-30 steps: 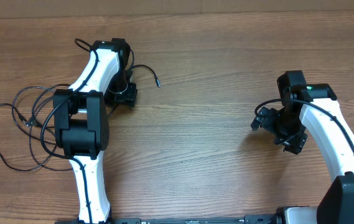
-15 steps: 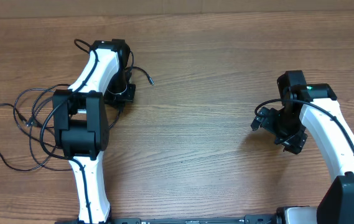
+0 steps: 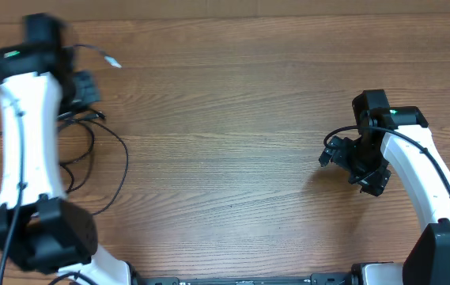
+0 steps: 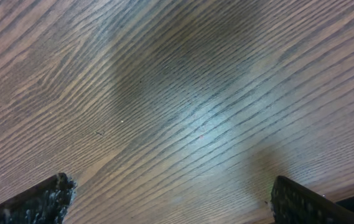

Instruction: Untangle cables

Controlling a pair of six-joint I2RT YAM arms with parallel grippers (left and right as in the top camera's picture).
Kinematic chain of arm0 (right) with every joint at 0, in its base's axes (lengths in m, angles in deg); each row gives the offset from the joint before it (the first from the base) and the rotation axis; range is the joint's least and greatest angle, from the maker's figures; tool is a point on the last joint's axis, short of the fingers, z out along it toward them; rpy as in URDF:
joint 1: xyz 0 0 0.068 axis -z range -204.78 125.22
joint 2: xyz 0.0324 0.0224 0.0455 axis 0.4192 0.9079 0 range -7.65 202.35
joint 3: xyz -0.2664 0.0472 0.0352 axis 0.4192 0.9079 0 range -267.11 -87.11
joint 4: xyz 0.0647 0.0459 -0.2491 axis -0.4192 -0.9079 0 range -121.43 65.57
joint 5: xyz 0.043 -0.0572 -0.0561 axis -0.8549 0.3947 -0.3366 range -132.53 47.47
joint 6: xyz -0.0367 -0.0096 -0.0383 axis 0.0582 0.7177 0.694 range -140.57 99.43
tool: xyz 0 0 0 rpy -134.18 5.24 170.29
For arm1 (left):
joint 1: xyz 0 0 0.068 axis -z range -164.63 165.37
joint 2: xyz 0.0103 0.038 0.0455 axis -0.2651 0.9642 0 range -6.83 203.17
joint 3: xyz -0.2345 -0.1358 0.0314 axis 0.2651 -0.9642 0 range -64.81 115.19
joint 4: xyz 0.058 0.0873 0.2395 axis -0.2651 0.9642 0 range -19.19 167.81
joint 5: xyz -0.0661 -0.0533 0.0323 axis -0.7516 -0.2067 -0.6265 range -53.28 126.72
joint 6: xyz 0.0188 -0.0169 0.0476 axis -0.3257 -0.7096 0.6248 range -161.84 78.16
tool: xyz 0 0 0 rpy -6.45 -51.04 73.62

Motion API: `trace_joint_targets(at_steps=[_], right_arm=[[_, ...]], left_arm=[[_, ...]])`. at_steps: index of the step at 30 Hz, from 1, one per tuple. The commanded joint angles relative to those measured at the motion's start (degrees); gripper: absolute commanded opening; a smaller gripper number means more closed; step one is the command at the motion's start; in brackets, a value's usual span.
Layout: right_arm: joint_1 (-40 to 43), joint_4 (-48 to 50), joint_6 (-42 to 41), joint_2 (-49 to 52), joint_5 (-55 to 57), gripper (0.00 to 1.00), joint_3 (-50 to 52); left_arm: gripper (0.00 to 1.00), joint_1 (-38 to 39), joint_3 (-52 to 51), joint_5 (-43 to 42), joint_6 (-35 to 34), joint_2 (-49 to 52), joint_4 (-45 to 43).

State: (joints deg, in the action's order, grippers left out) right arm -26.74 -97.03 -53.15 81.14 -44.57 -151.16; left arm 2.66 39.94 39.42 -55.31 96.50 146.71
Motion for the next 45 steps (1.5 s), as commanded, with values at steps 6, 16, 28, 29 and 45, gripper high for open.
trace_joint_targets(at_steps=[6,16,28,29,45], right_arm=[[0.1,0.5,0.0,0.1,0.7,1.00,0.2],[0.1,0.4,0.0,0.1,0.7,1.00,0.2],[0.1,1.1,0.0,0.1,0.3,1.00,0.2],[0.1,1.4,0.0,0.1,-0.5,1.00,0.2],[-6.1,11.9,23.7,0.1,-17.7,1.00,-1.7]], left_arm=[[0.21,-15.0,0.6,-10.5,-5.0,-1.6,5.7],[0.78,-16.5,0.6,-10.5,-5.0,-1.6,7.2],[0.88,-10.1,0.6,-16.7,-0.4,-1.6,4.2],[0.89,-8.8,0.6,-16.8,0.7,-1.6,3.5],[1.00,17.4,-0.6,-10.3,10.9,-1.4,7.4]])
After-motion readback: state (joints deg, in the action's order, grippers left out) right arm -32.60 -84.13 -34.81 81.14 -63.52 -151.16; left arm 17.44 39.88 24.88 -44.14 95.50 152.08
